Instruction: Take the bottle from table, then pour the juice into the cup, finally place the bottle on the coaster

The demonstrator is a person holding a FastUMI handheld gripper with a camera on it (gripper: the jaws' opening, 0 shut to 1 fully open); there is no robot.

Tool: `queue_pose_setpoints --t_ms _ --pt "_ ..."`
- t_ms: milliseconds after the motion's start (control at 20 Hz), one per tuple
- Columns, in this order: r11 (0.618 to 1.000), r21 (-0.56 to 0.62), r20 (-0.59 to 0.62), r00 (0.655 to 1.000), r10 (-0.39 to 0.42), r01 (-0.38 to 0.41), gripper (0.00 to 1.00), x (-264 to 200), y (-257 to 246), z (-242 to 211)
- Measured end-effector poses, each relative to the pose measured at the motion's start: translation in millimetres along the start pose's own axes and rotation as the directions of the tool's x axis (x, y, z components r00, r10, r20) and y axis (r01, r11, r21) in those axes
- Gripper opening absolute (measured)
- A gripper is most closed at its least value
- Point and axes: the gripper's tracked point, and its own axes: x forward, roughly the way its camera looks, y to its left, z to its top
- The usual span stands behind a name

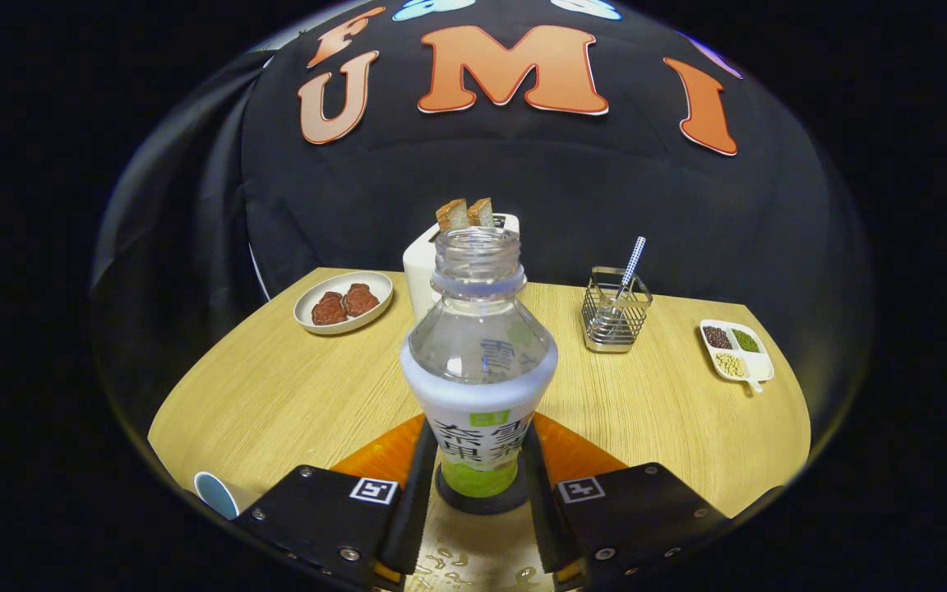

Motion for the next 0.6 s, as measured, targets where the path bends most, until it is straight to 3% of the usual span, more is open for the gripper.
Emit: queue_pose_setpoints --t_ms 250,600 --pt "1.0 0.026 -0.013 1.0 -0.005 0.006 0.56 7 -1 -11" --pt "1.0 0.028 -0.008 1.0 -0.014 0.015 0.67 -10 0 -11"
